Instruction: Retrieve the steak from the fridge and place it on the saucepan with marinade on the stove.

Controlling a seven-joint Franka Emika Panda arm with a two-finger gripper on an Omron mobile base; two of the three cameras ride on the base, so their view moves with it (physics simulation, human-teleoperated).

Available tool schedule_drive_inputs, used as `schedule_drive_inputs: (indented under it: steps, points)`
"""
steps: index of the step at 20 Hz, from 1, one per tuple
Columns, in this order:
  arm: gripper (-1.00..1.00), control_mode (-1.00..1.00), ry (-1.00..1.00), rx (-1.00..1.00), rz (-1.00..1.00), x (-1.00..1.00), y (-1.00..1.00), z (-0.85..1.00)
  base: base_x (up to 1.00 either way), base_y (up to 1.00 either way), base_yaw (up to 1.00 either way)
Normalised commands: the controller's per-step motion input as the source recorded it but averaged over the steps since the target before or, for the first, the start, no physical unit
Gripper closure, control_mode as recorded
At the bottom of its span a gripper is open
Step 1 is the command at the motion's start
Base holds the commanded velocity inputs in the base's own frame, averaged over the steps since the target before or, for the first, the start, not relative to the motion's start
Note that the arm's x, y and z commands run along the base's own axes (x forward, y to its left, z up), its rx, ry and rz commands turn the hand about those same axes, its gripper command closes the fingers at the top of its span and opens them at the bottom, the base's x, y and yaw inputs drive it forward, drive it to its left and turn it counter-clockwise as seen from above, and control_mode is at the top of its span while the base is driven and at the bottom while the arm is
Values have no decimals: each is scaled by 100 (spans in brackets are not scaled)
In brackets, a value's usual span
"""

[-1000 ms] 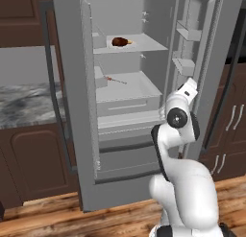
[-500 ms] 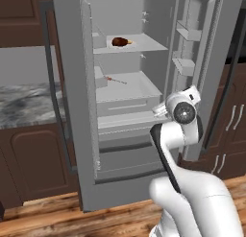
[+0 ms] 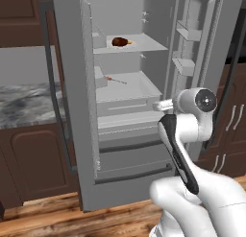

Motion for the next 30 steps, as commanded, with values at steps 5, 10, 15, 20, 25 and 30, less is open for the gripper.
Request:
schedule_drive_inputs:
  steps: [5, 10, 15, 20, 25, 30]
  points:
    - [-100, -100, 14, 35, 13, -43, 29, 0, 0, 0, 0]
    - [-100, -100, 8, 13, 8, -7, 16, 0, 0, 0, 0]
    - [-100, -100, -24, -1, 0, -35, 1, 15, 0, 0, 0]
    - [-100, -100, -33, -2, 0, -76, 4, 0, 0, 0, 0]
    - [-100, -100, -23, 0, 0, -69, 0, 1, 0, 0, 0]
    - [-100, -100, -19, -4, 0, -54, 17, 3, 0, 0, 0]
